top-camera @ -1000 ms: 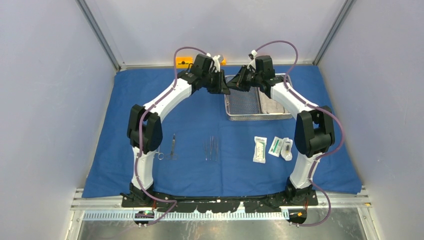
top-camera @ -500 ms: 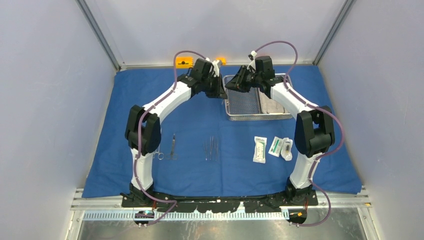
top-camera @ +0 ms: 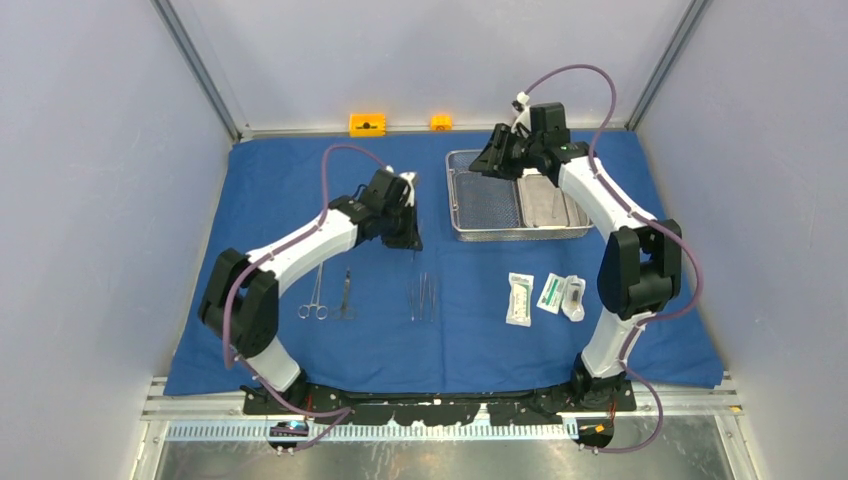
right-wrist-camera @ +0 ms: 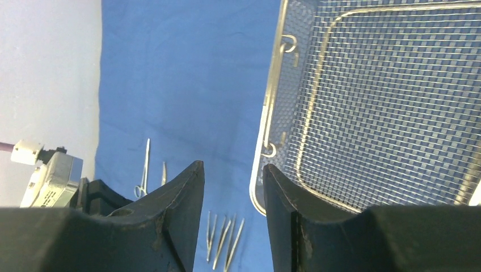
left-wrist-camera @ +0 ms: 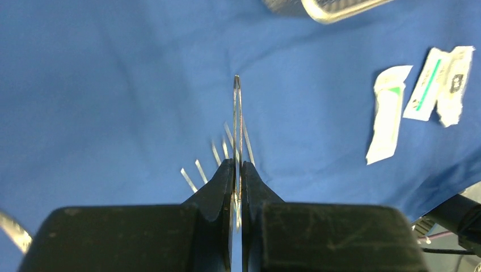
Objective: Open and lay out the surgical kit
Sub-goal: Place the medical item in the surgical kit.
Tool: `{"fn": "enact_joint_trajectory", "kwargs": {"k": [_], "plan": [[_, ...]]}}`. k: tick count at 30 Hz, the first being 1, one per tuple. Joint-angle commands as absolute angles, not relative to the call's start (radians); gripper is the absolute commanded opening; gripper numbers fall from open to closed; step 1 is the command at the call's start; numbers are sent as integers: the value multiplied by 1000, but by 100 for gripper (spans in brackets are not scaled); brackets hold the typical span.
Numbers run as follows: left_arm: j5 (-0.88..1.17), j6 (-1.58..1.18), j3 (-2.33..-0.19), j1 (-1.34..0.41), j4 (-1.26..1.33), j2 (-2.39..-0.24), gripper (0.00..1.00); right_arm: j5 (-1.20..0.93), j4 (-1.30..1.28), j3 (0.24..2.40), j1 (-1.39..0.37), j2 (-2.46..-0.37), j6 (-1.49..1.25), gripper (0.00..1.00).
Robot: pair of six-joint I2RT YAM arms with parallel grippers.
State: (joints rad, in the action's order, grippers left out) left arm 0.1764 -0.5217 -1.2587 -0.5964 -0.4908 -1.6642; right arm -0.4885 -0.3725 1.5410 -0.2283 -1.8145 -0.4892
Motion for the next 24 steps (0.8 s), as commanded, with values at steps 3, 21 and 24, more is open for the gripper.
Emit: {"fn": "enact_joint_trajectory", "kwargs": {"k": [3,21,24], "plan": [[94,-625,-1112,-597,-487,-1529,0,-441,-481,1549,-174,-1701,-304,48],[151,-753,-792,-485,-201,-1208,0,-366,-506,1221,-77,-1327,-68,48],[206,-769,-786,-470,-229,-1195,0,-363,-484,1183,-73,-1284,-69,48]]}}
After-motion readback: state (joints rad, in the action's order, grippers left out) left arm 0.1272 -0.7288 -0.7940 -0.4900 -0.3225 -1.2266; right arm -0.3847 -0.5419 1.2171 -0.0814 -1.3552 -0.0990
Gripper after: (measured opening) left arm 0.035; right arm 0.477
